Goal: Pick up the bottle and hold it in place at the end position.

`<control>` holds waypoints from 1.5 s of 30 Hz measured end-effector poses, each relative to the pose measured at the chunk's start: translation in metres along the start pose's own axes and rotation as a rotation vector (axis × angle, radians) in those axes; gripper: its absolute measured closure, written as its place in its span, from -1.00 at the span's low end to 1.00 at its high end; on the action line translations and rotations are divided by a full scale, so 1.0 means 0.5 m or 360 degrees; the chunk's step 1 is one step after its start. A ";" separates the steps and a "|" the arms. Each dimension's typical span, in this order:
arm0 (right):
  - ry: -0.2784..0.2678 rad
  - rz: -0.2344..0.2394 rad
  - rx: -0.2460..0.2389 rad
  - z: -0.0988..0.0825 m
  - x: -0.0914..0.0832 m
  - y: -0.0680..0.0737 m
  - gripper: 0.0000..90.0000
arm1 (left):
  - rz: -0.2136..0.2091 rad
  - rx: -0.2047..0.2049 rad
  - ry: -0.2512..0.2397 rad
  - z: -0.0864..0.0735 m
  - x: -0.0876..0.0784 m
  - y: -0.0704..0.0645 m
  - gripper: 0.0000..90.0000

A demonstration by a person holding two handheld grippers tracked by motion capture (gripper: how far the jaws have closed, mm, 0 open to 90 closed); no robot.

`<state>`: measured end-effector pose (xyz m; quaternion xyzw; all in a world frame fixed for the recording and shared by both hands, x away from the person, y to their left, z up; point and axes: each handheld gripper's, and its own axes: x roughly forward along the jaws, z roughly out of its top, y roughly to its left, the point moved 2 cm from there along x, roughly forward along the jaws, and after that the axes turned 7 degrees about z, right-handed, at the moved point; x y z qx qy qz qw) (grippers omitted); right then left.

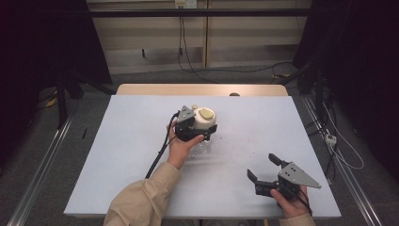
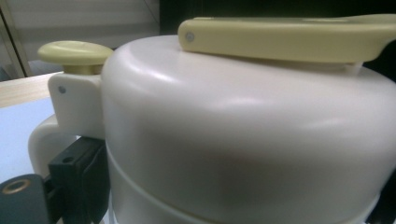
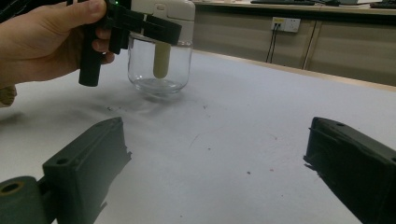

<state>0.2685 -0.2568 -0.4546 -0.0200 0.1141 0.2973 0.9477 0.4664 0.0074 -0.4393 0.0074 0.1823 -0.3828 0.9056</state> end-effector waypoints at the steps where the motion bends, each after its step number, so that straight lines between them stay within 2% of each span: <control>1: 0.0000 0.0001 0.0000 0.000 0.000 0.000 -0.90 | 0.0002 0.0000 -0.0001 0.000 0.002 -0.001 -0.86; 12: 0.0001 0.0005 -0.0002 0.000 0.001 0.001 -0.90 | 0.0015 -0.0005 -0.0012 0.003 0.011 -0.006 -0.86; 19: 0.0002 0.0004 0.0000 0.000 0.003 0.001 -0.90 | 0.0014 0.0014 -0.0016 0.003 0.012 -0.008 -0.86; 29: 0.0000 0.0005 -0.0002 0.000 0.003 0.000 -0.90 | 0.0011 0.0002 0.0000 -0.007 0.022 -0.017 -0.86; 38: 0.0001 0.0009 0.0000 0.000 0.003 0.001 -0.90 | -0.0008 0.0029 0.0026 -0.019 0.032 -0.026 -0.86; 45: 0.0002 0.0009 -0.0001 0.000 0.003 0.001 -0.90 | -0.0004 0.0032 0.0013 -0.021 0.033 -0.028 -0.86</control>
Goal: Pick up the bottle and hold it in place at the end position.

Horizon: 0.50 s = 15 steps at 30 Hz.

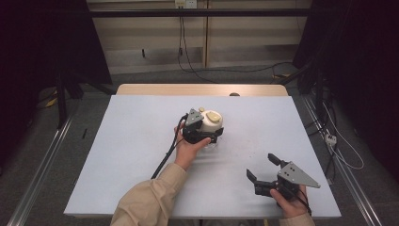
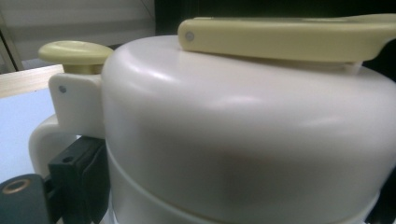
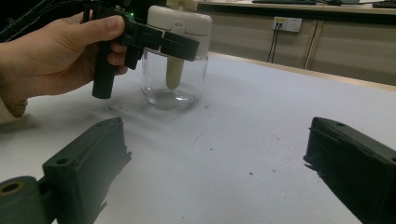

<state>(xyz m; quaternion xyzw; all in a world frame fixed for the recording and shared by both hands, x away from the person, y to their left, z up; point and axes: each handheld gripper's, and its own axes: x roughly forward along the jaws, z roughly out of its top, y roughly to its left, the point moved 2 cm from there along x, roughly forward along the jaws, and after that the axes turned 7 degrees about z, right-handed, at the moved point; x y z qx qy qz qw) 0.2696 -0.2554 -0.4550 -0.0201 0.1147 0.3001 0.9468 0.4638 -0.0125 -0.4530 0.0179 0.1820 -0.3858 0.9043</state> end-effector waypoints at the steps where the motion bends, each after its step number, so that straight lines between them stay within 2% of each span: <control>1: -0.0001 0.0000 0.0000 0.000 0.000 0.000 -0.90 | -0.0002 0.0015 0.0002 0.000 0.000 0.000 -0.86; 5: 0.0003 -0.0001 -0.0006 0.000 0.000 0.000 -0.90 | -0.0010 0.0020 0.0001 -0.001 -0.001 0.001 -0.86; 9: 0.0005 -0.0002 -0.0007 0.000 0.001 0.000 -0.90 | -0.0016 -0.0004 -0.0025 -0.006 -0.003 0.002 -0.86; 15: 0.0011 0.0000 -0.0002 -0.001 0.002 0.001 -0.90 | -0.0031 0.0005 -0.0055 -0.015 -0.010 0.005 -0.86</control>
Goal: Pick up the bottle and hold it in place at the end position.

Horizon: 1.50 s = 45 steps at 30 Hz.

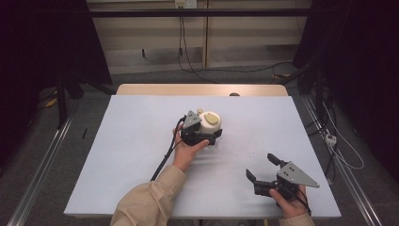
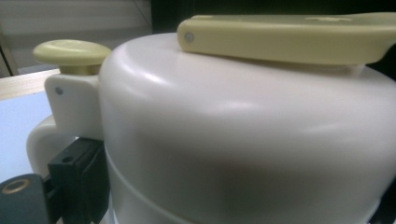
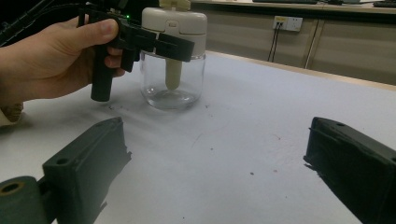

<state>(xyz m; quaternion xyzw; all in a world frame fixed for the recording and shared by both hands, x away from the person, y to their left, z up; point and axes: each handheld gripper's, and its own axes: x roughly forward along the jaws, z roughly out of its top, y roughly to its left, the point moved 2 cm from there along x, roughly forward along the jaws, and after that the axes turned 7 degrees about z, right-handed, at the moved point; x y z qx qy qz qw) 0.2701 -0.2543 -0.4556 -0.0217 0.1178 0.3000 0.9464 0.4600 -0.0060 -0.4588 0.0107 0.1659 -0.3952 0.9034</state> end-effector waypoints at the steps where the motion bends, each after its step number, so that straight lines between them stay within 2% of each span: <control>1: 0.0000 0.0000 -0.0004 0.000 0.000 0.000 -0.90 | -0.0001 0.0022 -0.0003 -0.002 -0.001 0.000 -0.86; 6: -0.0001 0.0014 -0.0014 0.001 0.005 0.004 -0.90 | -0.0012 0.0068 -0.0027 -0.012 -0.008 -0.002 -0.86; 16: 0.0038 0.0043 -0.0010 0.007 0.037 0.010 -0.90 | -0.0009 0.0061 -0.0059 -0.018 -0.009 -0.003 -0.86; 25: 0.0049 0.0054 0.0065 0.022 0.069 0.009 -0.90 | -0.0007 0.0071 -0.0054 -0.018 -0.008 -0.003 -0.86; 29: 0.0046 0.0058 0.0142 0.034 0.080 0.009 -0.85 | 0.0000 0.0078 -0.0052 -0.018 -0.008 -0.004 -0.86; 37: 0.0107 0.0045 0.0217 0.044 0.103 0.003 -0.79 | 0.0010 0.0095 -0.0045 -0.018 -0.007 -0.006 -0.87; 45: 0.0151 0.0077 0.0220 0.047 0.125 0.002 -0.77 | 0.0016 0.0094 -0.0042 -0.019 -0.007 -0.007 -0.87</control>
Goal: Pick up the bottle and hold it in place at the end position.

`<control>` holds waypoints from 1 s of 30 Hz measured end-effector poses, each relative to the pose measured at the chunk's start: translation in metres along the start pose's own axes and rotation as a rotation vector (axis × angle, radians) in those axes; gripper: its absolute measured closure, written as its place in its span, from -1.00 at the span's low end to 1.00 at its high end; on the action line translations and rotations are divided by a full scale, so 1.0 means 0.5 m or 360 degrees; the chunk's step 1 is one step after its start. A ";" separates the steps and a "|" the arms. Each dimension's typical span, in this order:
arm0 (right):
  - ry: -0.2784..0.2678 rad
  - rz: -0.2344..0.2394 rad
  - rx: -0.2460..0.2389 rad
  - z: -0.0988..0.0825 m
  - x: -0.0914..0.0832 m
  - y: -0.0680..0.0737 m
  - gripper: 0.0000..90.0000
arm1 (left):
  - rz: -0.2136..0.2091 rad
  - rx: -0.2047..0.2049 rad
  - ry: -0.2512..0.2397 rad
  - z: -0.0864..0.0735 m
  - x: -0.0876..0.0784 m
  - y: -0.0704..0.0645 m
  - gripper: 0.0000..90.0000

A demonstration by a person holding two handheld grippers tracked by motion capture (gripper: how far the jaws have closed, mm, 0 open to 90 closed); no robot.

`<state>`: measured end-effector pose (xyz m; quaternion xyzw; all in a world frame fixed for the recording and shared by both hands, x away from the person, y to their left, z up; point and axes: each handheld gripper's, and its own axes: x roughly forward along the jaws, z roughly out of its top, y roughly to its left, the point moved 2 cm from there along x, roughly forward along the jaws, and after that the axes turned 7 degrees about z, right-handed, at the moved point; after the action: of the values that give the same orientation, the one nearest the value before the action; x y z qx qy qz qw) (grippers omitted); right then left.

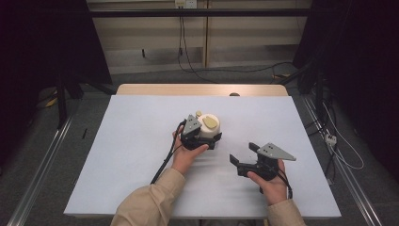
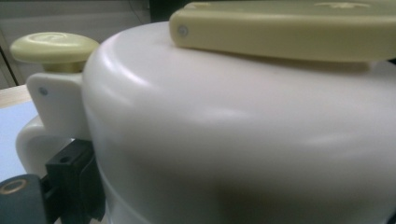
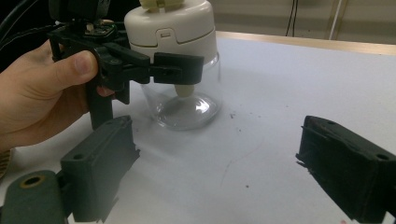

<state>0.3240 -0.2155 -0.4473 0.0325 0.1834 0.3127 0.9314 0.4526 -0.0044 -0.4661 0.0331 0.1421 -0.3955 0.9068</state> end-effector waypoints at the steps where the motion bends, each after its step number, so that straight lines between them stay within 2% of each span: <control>1: 0.0001 0.0001 -0.0003 0.002 0.003 0.001 -0.76 | 0.0000 0.0000 0.0000 0.000 0.000 0.000 -0.87; 9: -0.0006 0.0011 -0.0004 0.026 0.023 0.004 -0.68 | 0.0004 0.0005 0.0003 0.000 0.000 -0.001 -0.88; 15: 0.0026 -0.0003 -0.0065 0.040 0.036 0.008 -0.65 | 0.0011 0.0014 0.0001 0.000 0.001 -0.002 -0.88; 19: 0.0018 0.0025 -0.0044 0.049 0.044 0.010 -0.64 | 0.0014 0.0014 0.0002 0.000 0.001 -0.002 -0.88; 30: 0.0028 0.0003 -0.0052 0.067 0.058 0.010 -0.63 | 0.0016 0.0022 0.0004 0.000 0.001 -0.003 -0.88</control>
<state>0.3546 -0.1925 -0.4243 0.0146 0.1865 0.3167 0.9299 0.4521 -0.0058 -0.4661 0.0406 0.1403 -0.3919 0.9083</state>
